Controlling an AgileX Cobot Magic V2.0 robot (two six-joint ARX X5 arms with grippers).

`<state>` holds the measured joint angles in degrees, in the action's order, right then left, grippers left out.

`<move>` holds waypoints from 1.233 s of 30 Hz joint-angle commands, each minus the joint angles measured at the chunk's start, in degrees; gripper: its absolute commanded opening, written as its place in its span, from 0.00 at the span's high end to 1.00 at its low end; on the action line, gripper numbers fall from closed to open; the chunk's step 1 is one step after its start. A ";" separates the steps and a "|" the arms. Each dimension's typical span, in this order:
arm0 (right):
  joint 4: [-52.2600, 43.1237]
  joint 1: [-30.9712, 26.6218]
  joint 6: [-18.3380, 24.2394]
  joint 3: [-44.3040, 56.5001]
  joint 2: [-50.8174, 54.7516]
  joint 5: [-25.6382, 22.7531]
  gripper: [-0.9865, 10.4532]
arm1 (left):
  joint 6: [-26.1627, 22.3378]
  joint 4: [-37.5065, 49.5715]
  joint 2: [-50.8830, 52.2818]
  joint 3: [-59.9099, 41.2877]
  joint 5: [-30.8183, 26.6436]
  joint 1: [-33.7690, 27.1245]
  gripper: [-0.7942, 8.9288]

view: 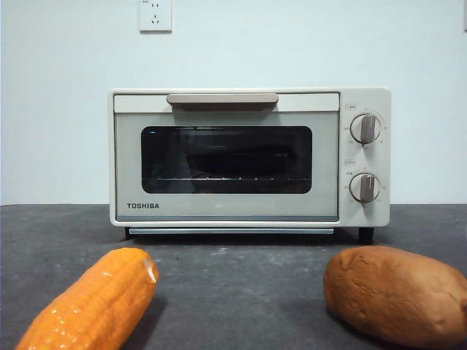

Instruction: Take the eggplant from the table,put the eggplant in the oven

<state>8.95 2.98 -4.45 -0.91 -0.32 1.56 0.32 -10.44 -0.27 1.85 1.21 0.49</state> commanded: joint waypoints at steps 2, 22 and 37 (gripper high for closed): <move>1.01 -0.02 0.35 0.28 0.11 -0.11 0.91 | -0.74 -0.26 0.09 -0.77 -0.17 -0.15 0.91; 0.09 0.00 0.37 0.24 0.11 -0.09 0.91 | -0.74 -0.26 0.09 -0.77 -0.15 -0.15 0.91; 0.09 0.00 0.37 0.24 0.11 -0.09 0.91 | -0.74 -0.26 0.09 -0.77 -0.15 -0.15 0.91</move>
<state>9.56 2.98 -4.45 -0.91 -0.36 1.50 0.32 -10.46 -0.27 1.85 1.21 0.49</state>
